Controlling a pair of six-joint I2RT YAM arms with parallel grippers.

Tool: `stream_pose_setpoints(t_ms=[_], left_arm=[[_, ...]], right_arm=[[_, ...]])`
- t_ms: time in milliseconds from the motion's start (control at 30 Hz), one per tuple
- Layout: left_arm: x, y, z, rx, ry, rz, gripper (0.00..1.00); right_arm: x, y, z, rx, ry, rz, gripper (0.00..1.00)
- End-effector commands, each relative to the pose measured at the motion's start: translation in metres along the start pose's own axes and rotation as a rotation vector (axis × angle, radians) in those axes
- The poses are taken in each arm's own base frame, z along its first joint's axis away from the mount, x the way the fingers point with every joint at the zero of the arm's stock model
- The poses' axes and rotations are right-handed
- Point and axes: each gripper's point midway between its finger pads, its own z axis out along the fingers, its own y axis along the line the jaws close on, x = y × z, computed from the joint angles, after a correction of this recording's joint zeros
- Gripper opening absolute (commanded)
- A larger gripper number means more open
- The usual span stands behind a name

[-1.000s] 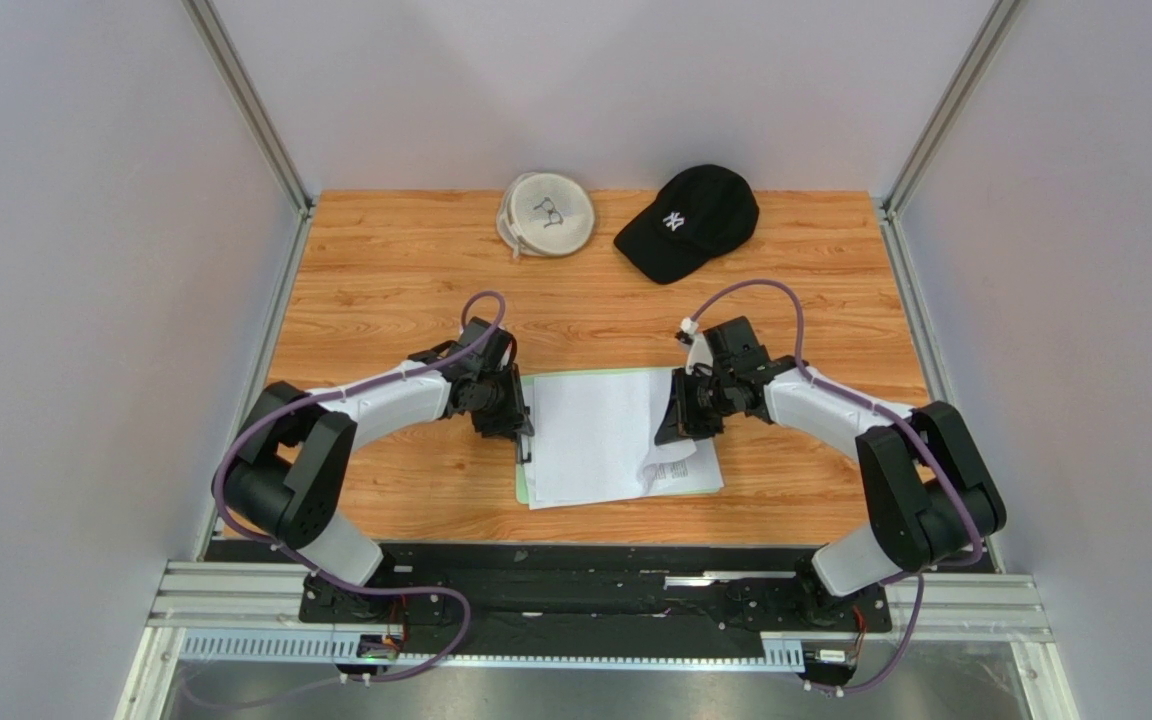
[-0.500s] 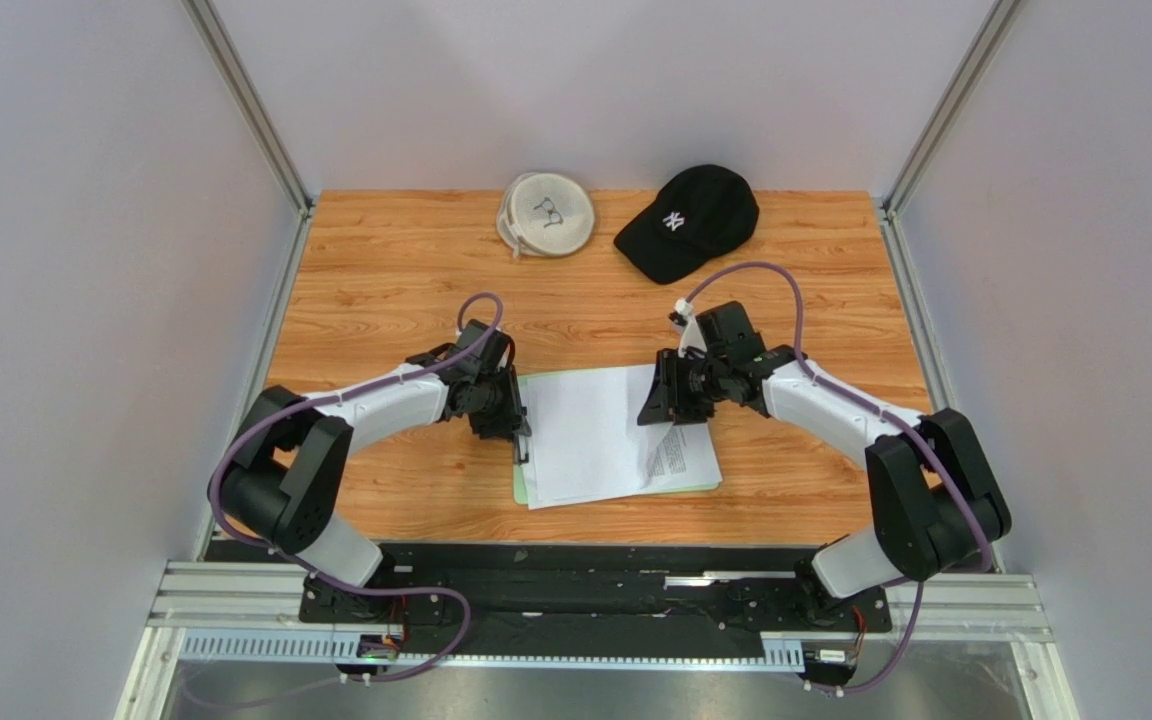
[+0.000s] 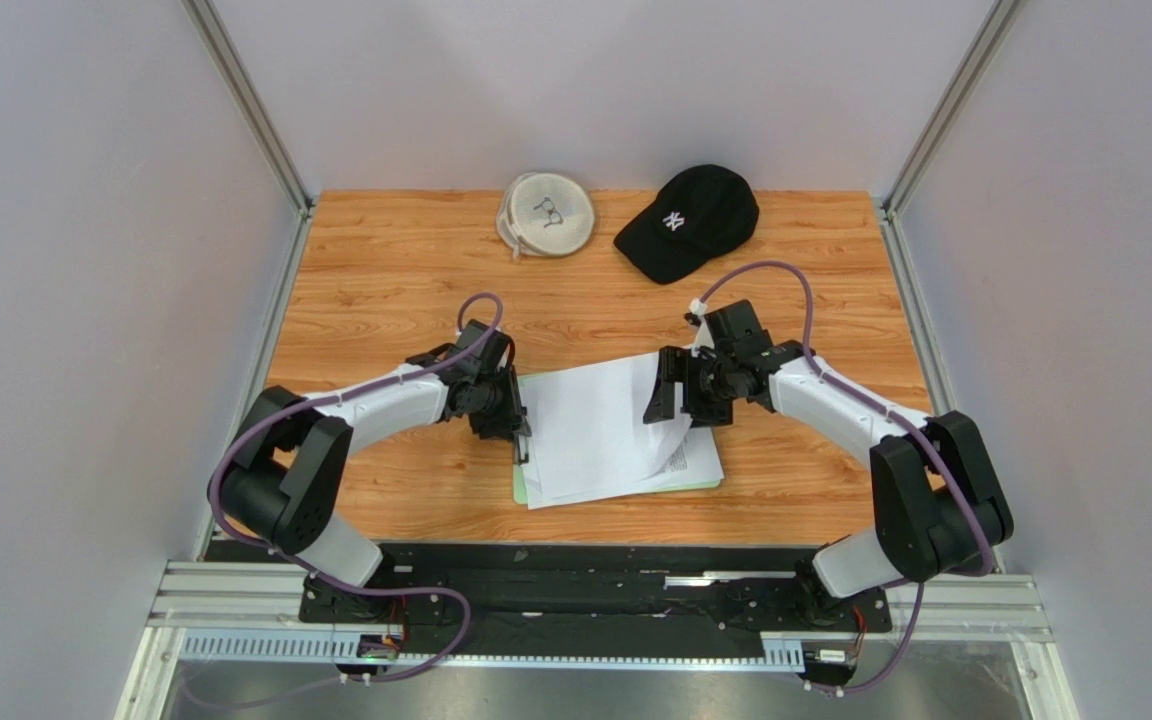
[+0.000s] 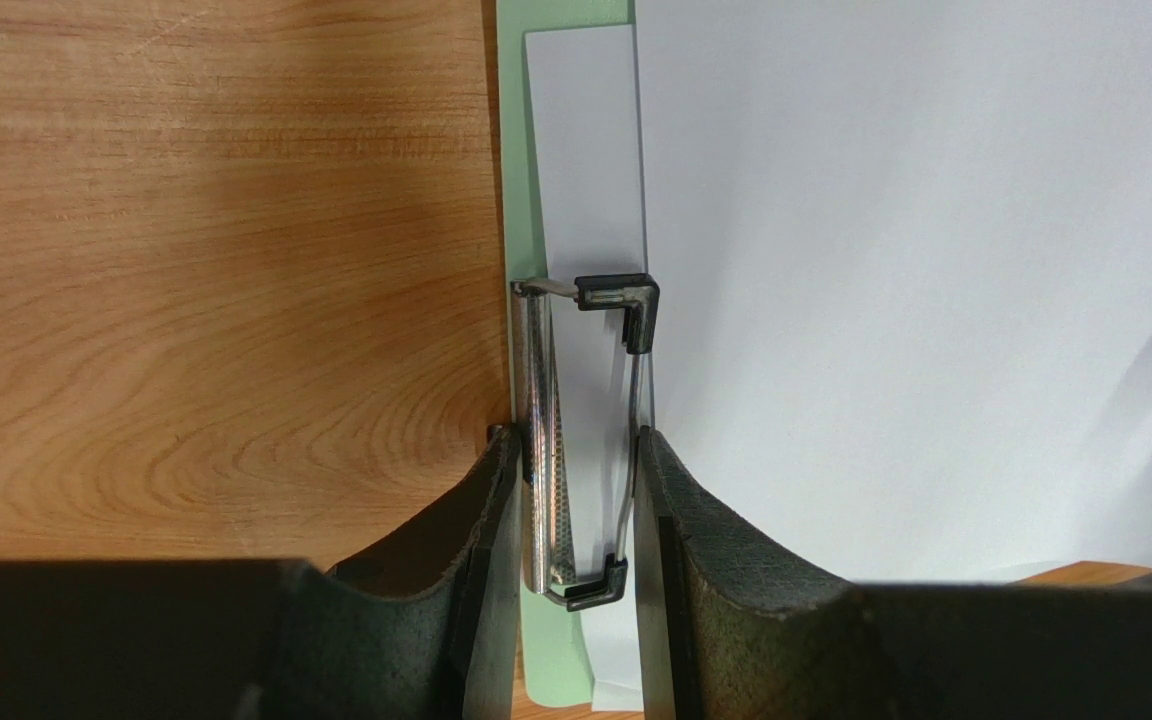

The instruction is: Put the files into the folder

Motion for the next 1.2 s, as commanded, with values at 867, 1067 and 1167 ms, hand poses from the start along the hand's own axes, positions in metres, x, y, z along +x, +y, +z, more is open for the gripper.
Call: stream_pose_setpoints(t_ms=[867, 1067, 1167], left_arm=[[0.021, 0.029, 0.007, -0.128, 0.042, -0.089, 0.00], [0.020, 0.032, 0.005, -0.142, 0.047, -0.041, 0.00], [0.019, 0.034, 0.004, -0.152, 0.043, -0.028, 0.00]], right_arm=[[-0.003, 0.017, -0.017, -0.139, -0.096, 0.035, 0.02], [-0.016, 0.011, -0.005, -0.113, -0.087, -0.061, 0.06], [-0.019, 0.007, -0.001, -0.090, -0.075, -0.074, 0.08]])
